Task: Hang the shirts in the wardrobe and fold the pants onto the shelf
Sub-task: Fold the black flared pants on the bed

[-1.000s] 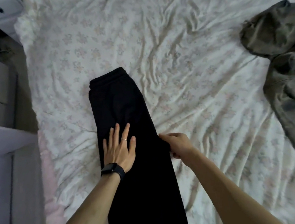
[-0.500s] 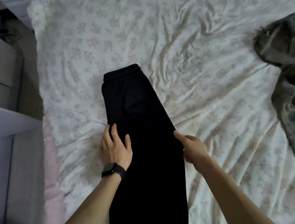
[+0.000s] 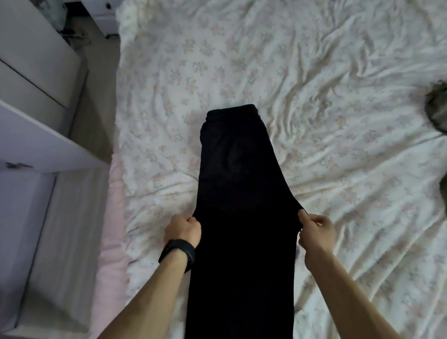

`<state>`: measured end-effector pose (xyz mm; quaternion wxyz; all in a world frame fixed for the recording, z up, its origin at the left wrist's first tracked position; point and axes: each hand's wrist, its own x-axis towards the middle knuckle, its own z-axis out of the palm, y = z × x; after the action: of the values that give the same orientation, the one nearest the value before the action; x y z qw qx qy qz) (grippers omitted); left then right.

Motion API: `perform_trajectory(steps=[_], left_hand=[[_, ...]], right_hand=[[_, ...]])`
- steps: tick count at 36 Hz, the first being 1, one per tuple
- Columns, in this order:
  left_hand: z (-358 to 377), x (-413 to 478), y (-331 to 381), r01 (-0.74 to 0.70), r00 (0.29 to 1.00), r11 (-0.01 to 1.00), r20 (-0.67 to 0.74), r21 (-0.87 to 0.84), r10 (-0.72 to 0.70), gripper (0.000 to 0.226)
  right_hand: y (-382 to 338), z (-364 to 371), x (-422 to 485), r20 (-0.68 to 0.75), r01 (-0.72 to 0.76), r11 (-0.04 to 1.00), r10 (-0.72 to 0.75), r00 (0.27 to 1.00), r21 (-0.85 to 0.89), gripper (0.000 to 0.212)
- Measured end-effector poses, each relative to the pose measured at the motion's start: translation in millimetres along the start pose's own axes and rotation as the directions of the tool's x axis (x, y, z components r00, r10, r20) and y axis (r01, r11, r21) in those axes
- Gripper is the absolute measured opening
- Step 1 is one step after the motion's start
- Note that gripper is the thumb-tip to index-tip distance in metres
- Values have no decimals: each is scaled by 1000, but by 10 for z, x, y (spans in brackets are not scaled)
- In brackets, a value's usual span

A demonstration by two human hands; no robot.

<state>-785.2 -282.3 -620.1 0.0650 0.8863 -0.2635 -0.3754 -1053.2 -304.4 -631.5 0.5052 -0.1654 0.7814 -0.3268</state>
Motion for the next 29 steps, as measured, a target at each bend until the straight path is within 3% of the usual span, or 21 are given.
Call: perform_trajectory(steps=[4,8,11,13,16,21,25,29], left_hand=[[-1,-19,-38,-37,999,997,-1,-61,37,10],[54,-208,-117,-206,974,978,-99,-26,203,3],[127,-500,-362,-280,946,950,-129,140,297,28],[165,-701,-544,-245,956,940,-104,238,275,33],[183,-884,-745,-187,982,964,0,191,190,33],[176,-972,-855,-257,967,943,51,213,252,25],[149,-853,-984,-93,996,995,14,39,93,24],[169,-855,-1077,-154,986,986,51,-59,157,27]], right_hand=[[80,44,-13,-4,35,999,-35,999,-10,25],[180,25,-135,108,-33,997,26,994,66,34],[332,-91,-351,219,-27,999,31,975,-21,37],[435,-192,-515,297,-5,995,33,954,-95,34],[572,-311,-692,312,35,980,28,950,-197,29],[767,-438,-917,297,108,923,7,955,-369,22],[841,-538,-1043,268,206,859,-84,960,-469,23],[913,-586,-1126,292,173,888,-46,955,-427,26]])
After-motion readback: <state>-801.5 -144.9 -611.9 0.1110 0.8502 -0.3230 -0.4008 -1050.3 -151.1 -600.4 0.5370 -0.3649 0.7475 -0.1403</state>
